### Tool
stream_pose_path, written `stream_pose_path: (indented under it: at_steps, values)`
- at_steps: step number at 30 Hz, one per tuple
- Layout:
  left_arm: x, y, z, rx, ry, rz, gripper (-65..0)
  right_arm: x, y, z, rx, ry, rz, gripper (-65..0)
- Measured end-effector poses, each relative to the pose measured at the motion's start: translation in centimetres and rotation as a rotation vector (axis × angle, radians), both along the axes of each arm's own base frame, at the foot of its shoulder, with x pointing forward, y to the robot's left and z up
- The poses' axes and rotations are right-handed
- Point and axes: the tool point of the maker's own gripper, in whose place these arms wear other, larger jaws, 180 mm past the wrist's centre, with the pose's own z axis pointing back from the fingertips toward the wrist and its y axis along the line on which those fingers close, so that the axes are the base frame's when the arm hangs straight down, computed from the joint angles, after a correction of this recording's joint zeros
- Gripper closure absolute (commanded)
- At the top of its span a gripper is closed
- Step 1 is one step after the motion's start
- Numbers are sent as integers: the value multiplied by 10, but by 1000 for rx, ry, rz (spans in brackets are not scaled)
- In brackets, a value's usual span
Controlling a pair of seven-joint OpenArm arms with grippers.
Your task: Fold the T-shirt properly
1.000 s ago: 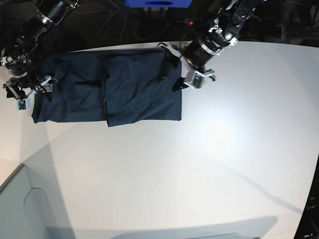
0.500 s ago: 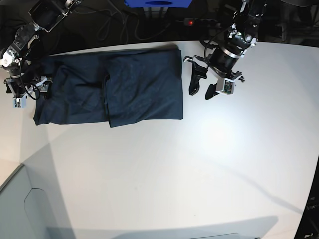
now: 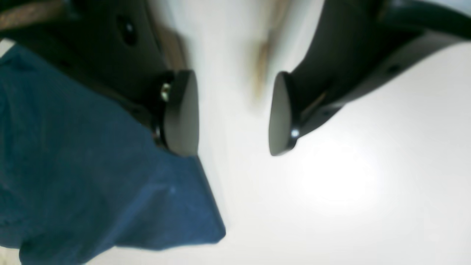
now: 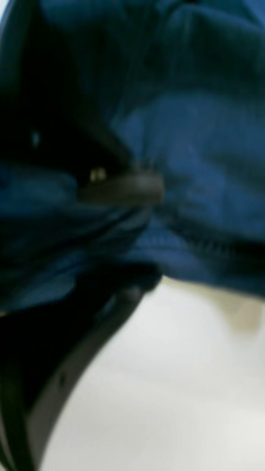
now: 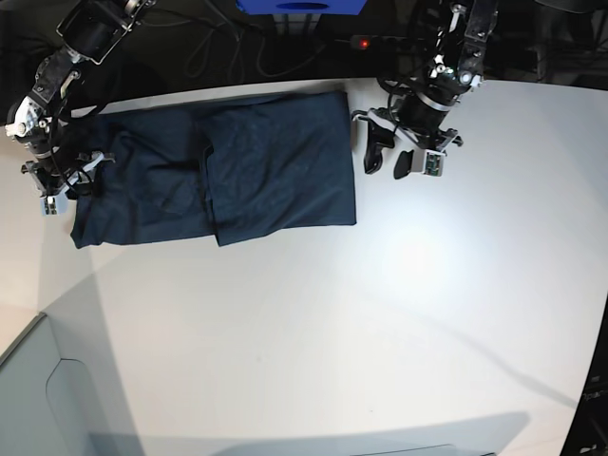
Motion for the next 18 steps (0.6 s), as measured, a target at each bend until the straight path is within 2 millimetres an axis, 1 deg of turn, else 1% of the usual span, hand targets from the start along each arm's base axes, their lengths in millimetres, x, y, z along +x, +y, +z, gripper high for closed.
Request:
stream_pose_path:
  at_steps: [3,4,10,12,16,18]
  values:
    - [-1,1,-2,2,8,0,-296,2,4,0,8,-7,8,-17]
    - [-1,1,-2,2,8,0,-296,3,6,0,8,-6,13,0]
    - [-1,0,-2,2,8,0,-296,3,5,1,-1,-6,16,-1]
    - [-1,1,-2,2,8,0,-296,1,3,3,-28,12,20,-1]
    - [-1,0,-2,2,8,1,-296,-6,-3,13,-94,34,33,-1]
    - [-2,1,-4,3,11,1,-296,-6,0,22,-95,4,34,-1]
